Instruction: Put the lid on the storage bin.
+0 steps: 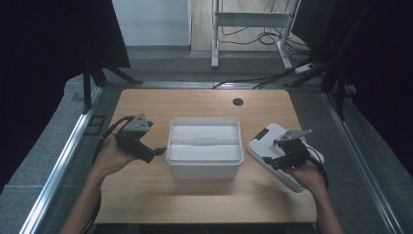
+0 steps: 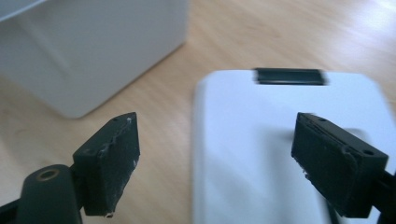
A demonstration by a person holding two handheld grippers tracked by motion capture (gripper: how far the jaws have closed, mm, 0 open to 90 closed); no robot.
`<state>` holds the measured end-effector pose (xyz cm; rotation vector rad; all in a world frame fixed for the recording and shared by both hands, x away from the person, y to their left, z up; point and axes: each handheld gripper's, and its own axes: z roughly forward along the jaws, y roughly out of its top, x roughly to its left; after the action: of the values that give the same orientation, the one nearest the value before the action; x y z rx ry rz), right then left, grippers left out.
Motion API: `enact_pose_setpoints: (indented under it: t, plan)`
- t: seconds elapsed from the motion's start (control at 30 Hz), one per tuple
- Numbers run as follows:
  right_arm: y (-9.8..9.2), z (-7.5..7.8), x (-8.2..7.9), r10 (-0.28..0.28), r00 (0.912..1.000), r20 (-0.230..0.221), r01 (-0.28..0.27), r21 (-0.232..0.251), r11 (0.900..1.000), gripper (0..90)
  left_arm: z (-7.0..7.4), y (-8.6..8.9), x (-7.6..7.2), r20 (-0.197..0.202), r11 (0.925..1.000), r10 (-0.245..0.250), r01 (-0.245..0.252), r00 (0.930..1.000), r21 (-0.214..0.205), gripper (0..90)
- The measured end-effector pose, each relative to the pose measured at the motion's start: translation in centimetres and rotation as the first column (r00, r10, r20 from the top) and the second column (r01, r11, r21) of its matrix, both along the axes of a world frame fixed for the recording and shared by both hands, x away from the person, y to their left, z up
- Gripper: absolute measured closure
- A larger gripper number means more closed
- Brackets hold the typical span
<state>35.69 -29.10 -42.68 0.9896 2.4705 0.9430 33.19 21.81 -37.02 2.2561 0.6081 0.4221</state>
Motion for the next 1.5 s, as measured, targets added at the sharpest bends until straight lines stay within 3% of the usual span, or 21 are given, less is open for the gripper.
enact_pose_setpoints:
  t: [0.27,0.4,0.53,0.7,0.9,1.1,1.23,1.4,1.5]
  plan:
    - [-2.2,-0.2,2.1,-0.085,0.9963,-0.007,0.085,-0.044,0.9954,26.7,-3.2,2.6,-2.9,-0.023,0.9985,0.054,-0.054,0.9983,0.007,0.0]
    - [-3.1,-1.1,2.9,-0.122,0.9923,-0.023,0.12,-0.071,0.9902,35.6,-5.4,3.2,-4.1,-0.046,0.9968,0.075,-0.076,0.9961,-0.023,0.0]
    - [-3.8,-2.0,3.4,-0.127,0.9907,-0.048,0.122,-0.086,0.9887,46.2,-7.8,3.1,-5.1,-0.061,0.995,0.093,-0.095,0.9938,-0.03,0.0]
    - [-4.1,-2.4,3.6,-0.112,0.9934,-0.026,0.108,-0.11,0.988,62.2,-10.5,2.5,-6.1,-0.081,0.9918,0.118,-0.122,0.9897,-0.038,0.0]
    - [-3.8,-2.4,3.6,-0.098,0.9947,-0.034,0.092,-0.139,0.9859,80.4,-12.9,1.7,-7.0,-0.091,0.9907,0.131,-0.134,0.9872,-0.025,0.0]
    - [-3.5,-2.1,3.6,-0.095,0.9954,-0.008,0.092,-0.193,0.9769,83.4,-14.5,1.1,-7.2,-0.107,0.9903,0.135,-0.138,0.985,-0.019,0.0]
    - [-3.6,-1.8,3.5,-0.084,0.9965,-0.008,0.081,-0.189,0.9786,84.1,-15.1,0.5,-7.2,-0.11,0.991,0.133,-0.131,0.9849,0.028,0.0]
    - [-3.8,-0.9,3.3,-0.045,0.999,-0.005,0.043,-0.178,0.9831,84.3,-15.1,0.2,-7.1,-0.132,0.9926,0.121,-0.119,0.9838,0.023,0.0]
    - [-3.9,0.0,3.1,-0.009,0.9999,-0.008,0.008,-0.172,0.9851,84.3,-15.2,0.3,-6.7,-0.174,0.9928,0.12,-0.119,0.9774,0.015,0.0]
